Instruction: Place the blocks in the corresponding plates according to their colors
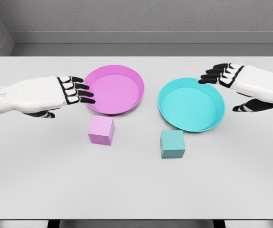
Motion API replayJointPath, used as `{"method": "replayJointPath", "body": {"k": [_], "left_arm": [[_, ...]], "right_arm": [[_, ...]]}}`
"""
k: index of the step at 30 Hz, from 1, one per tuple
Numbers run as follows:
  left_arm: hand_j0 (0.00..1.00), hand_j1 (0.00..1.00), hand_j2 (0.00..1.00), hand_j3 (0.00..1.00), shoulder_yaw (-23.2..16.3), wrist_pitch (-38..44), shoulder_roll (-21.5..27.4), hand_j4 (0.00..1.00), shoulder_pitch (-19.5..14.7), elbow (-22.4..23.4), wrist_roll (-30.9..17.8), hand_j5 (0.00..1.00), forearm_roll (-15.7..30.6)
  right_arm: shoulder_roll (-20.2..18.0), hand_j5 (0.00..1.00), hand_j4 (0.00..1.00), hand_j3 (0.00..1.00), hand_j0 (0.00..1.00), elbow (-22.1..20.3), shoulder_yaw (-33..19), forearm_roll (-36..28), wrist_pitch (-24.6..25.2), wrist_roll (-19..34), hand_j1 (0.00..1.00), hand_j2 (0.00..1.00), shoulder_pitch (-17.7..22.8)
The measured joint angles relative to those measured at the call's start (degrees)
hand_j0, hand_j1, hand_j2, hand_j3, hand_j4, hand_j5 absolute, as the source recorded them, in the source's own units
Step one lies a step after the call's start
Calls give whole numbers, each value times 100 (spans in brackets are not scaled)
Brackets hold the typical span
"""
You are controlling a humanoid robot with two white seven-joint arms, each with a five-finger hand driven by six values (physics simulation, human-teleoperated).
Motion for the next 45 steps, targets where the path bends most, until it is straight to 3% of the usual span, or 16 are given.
{"method": "replayJointPath", "body": {"k": [4,8,10,14,23,31,45], "left_arm": [[100,100,100,100,-110,-1,-115,100,-132,1,-152,100,-99],[100,100,100,100,-146,-1,-407,100,-167,-3,-286,100,-121],[96,96,96,96,-211,0,-551,96,-176,-3,-540,96,-140],[96,96,96,96,-378,-3,-783,96,-202,-4,-856,96,-291],[96,96,96,96,-434,-4,-998,96,-255,8,-1109,96,-395],[96,96,96,96,-437,-4,-1312,96,-264,245,-1138,96,-789],[96,96,96,96,-459,-4,-1648,96,-176,534,-1136,96,-1483]], "right_arm": [[63,100,100,100,100,-19,603,300,-1,0,100,100,-202],[99,100,100,100,100,-24,1363,414,4,-1,100,100,-905],[111,100,100,100,100,-25,1650,447,0,0,100,100,-888],[232,100,100,100,100,-25,2021,613,-2,0,100,100,-861],[473,100,100,100,100,-25,2345,1054,-1,0,100,100,-835],[721,100,100,100,100,-26,2514,1380,-1,0,100,100,-791],[835,100,100,100,100,-25,2562,1755,0,0,100,100,-615]]}}
